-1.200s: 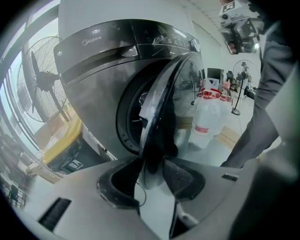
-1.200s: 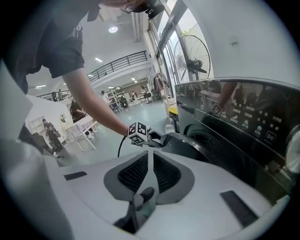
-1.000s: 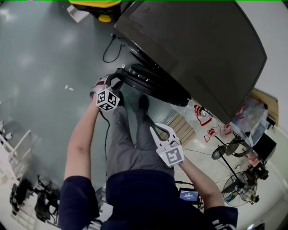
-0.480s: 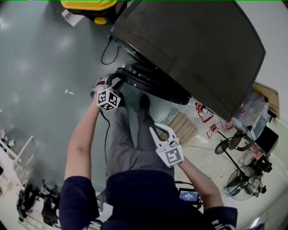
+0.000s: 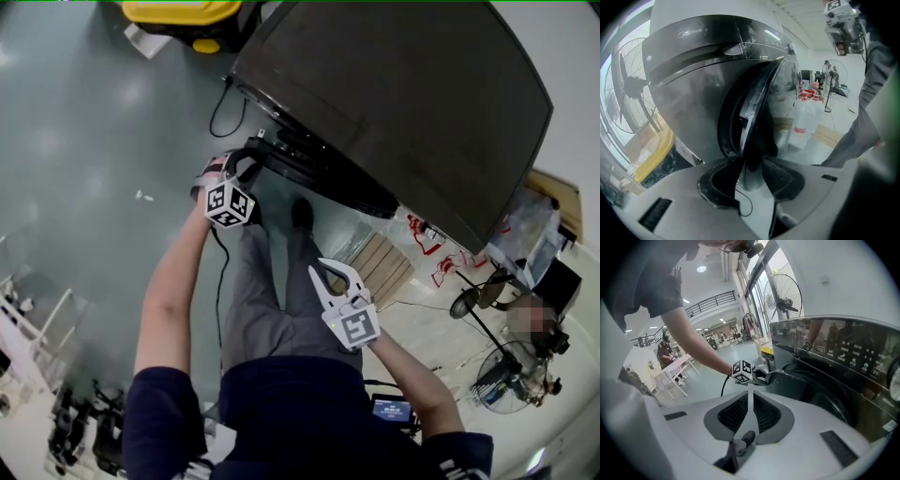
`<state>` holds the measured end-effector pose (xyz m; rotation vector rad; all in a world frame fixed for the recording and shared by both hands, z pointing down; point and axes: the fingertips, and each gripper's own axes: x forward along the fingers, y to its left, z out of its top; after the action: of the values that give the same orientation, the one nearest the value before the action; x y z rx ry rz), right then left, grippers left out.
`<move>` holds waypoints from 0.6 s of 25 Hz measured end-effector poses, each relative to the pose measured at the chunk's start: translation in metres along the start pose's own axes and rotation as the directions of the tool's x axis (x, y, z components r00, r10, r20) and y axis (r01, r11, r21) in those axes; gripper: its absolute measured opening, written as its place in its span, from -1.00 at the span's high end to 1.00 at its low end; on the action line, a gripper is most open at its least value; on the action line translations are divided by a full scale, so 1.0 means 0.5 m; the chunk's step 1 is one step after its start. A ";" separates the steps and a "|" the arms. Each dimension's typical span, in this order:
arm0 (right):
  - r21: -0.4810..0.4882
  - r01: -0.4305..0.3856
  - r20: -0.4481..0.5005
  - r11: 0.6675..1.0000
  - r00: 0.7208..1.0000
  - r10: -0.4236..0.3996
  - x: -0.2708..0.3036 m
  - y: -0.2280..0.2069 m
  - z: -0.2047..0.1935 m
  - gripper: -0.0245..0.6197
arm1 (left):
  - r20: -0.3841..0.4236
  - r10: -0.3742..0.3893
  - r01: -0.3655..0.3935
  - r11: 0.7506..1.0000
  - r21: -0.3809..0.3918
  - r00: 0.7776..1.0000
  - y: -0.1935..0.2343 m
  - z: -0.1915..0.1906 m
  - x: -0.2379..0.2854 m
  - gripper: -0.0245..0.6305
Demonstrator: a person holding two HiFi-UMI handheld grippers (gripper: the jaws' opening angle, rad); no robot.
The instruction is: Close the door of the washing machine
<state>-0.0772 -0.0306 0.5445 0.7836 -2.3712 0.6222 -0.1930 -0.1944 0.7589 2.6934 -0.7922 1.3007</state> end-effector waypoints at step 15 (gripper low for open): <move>0.037 0.030 0.008 0.999 1.000 -0.030 0.007 -0.017 0.011 0.76 | 0.019 -0.008 0.007 1.000 0.027 1.000 0.048 0.037 0.028 0.42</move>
<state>-0.0761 -0.0411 0.5445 0.8377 -2.3572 0.6525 -0.1835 -0.2258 0.7533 2.7302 -0.7716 1.2957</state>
